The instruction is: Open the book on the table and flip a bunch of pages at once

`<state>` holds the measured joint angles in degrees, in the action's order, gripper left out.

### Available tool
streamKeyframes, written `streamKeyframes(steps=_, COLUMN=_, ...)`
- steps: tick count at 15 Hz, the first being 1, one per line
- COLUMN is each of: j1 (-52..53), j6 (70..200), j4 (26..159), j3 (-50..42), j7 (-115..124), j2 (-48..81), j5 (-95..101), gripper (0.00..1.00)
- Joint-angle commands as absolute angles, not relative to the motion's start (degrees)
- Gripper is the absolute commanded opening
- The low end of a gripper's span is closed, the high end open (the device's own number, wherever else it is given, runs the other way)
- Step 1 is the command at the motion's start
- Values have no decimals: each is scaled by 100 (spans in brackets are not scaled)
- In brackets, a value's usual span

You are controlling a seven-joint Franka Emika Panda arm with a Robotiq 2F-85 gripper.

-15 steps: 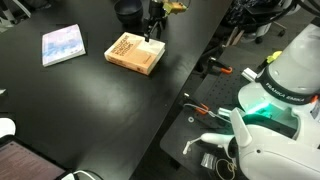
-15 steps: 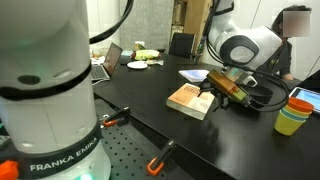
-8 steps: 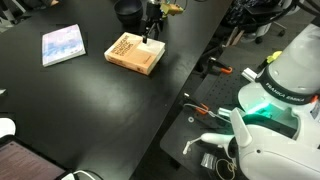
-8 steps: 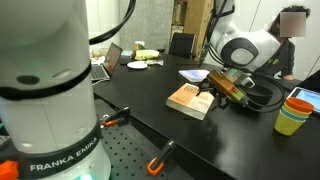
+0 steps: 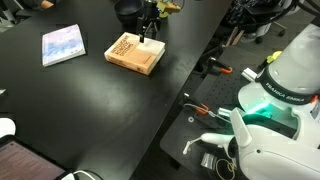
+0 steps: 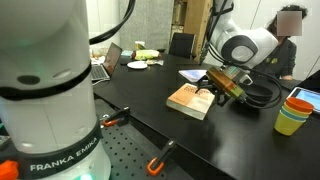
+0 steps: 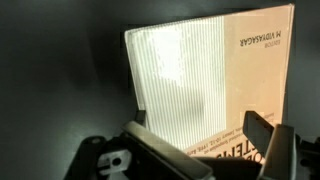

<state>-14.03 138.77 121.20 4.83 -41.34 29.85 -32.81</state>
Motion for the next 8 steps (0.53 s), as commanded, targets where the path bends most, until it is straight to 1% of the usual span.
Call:
streamKeyframes(steps=1, j1=-1398, j6=13679, j4=12048, j3=541, j7=-3847, j2=2881, j5=-3169, gripper=100)
streamKeyframes(steps=8, j1=-1327, j6=13534, j4=12135, j3=513, j7=-3411, j2=2679, j5=-2939, gripper=100)
